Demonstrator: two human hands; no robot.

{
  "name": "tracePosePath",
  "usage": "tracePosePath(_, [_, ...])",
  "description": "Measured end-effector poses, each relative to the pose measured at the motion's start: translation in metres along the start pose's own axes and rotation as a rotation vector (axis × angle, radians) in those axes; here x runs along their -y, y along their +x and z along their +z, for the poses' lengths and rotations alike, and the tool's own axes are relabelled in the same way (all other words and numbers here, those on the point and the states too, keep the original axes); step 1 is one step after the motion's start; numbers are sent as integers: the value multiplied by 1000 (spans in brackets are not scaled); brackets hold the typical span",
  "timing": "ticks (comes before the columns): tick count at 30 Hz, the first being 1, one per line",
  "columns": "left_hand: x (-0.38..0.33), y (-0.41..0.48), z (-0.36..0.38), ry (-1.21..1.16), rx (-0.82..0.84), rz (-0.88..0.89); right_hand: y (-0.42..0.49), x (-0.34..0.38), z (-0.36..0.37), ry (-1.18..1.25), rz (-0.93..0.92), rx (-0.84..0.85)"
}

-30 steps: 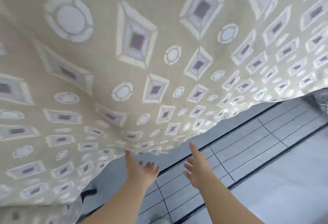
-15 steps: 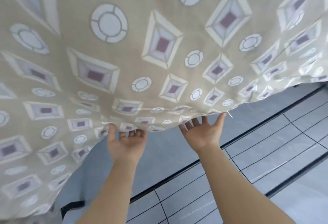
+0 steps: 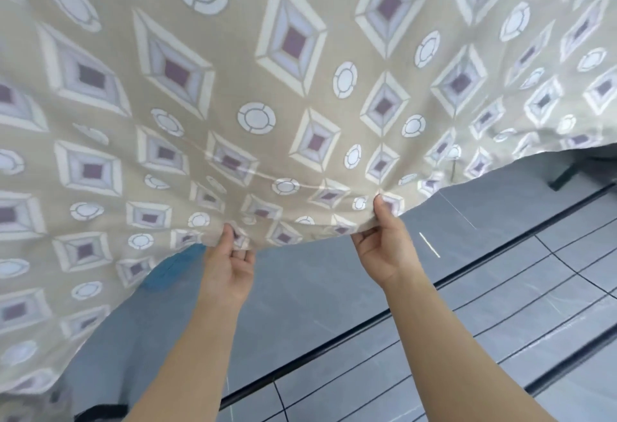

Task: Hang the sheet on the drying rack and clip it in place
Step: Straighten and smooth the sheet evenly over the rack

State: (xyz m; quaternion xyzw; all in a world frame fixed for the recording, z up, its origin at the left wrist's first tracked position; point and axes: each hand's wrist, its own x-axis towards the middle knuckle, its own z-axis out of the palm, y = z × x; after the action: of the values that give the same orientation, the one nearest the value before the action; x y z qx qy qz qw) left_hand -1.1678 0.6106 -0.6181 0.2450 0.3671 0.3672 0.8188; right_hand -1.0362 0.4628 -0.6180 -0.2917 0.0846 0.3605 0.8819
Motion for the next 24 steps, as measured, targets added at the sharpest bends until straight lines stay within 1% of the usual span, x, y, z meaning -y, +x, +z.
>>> tracePosePath(3, [7, 6, -2, 24, -96, -12, 7, -2, -11, -40, -26, -90])
tracePosePath(6, [11, 12, 16, 2, -145, -55, 10, 2, -13, -93, 3, -116])
tracePosePath(8, [16, 11, 29, 2, -116, -121, 12, 16, -12, -42, 18, -119])
tracePosePath(9, [22, 9, 34, -2, -76, -170, 13, 26, -11, 7, -1, -117])
tracePosePath(11, [37, 3, 42, 28, 19, -246, 15, 53, -10, 92, -79, -112])
tracePosePath(13, [47, -1, 50, 112, 48, -256, 17, 80, -9, 115, -145, -133])
tracePosePath(14, [49, -3, 54, 148, 27, -241, 17, 89, -11, 110, -145, -184])
tracePosePath(17, [45, -4, 67, 223, -70, -227, 10, 97, -20, 13, -89, -430])
tracePosePath(19, [39, -6, 77, 271, -86, -302, 0, 99, -22, -21, -28, -505])
tracePosePath(22, [34, -24, 101, 311, -100, -520, -23, 114, -15, 16, 66, -544])
tracePosePath(24, [31, -47, 121, 325, -163, -642, -38, 132, -3, 72, 80, -556])
